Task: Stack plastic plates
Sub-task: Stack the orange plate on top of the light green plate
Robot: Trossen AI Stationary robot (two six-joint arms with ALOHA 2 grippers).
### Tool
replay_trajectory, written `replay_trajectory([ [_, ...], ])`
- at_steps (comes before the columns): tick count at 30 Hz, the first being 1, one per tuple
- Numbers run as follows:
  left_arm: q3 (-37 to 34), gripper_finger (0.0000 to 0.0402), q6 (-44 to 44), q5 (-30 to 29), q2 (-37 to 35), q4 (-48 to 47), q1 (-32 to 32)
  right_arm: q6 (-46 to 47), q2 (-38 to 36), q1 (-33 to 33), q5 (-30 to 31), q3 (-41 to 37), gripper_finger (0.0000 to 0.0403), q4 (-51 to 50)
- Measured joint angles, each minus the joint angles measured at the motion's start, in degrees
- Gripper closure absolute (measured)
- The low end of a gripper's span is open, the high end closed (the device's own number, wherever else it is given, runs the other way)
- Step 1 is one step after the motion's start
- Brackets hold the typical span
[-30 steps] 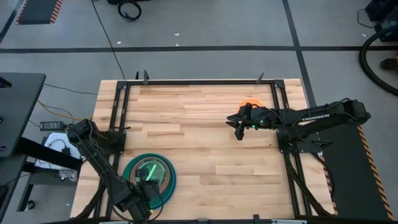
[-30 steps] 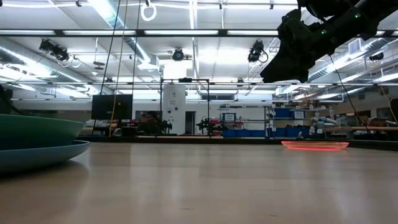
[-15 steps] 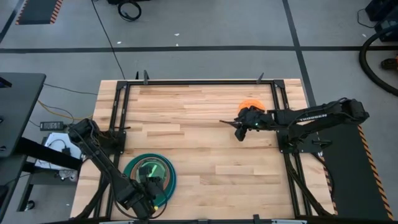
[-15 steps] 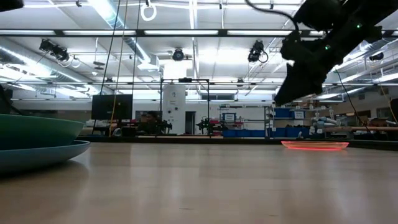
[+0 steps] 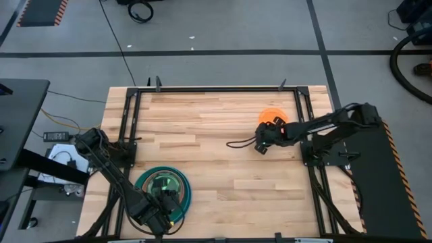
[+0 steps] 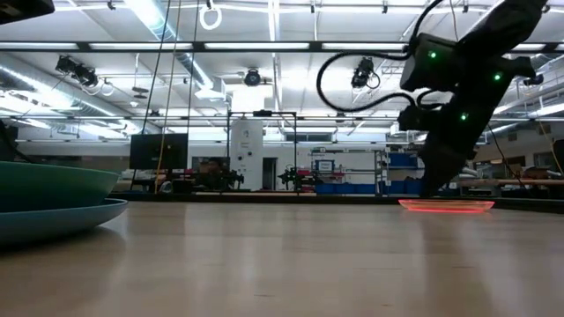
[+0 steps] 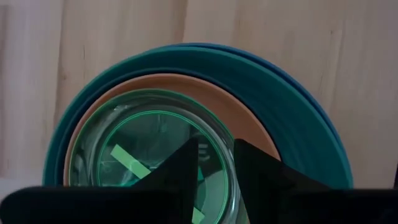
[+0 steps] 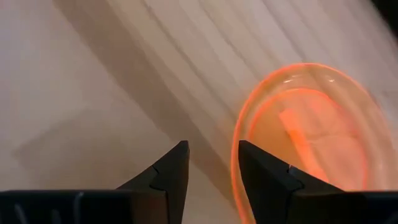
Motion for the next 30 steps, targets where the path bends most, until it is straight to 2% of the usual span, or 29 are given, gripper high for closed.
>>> replay_trajectory([
  [8,0.0,0.0290,1.5,0.0,0.0,-0.1,0.0,-0.6,6.6,0.0,6.1,3.3,0.0274,-5.9],
  [18,0.0,0.0290,1.2,0.2,0.0,0.4,-0.1,2.2,12.9,-1.4,5.6,3.7,0.0284,-7.9],
  [22,0.0,0.0290,1.2,0.2,0.0,0.8,-0.1,1.0,12.9,-1.4,5.5,3.6,0.0314,-7.7],
  [28,0.0,0.0290,1.3,0.2,0.0,1.0,-0.1,-0.7,11.6,-1.5,4.3,3.3,0.0390,-8.0],
  [30,0.0,0.0290,1.4,0.2,0.0,1.0,-0.1,-0.9,11.5,-1.5,4.3,3.3,0.0393,-8.1],
])
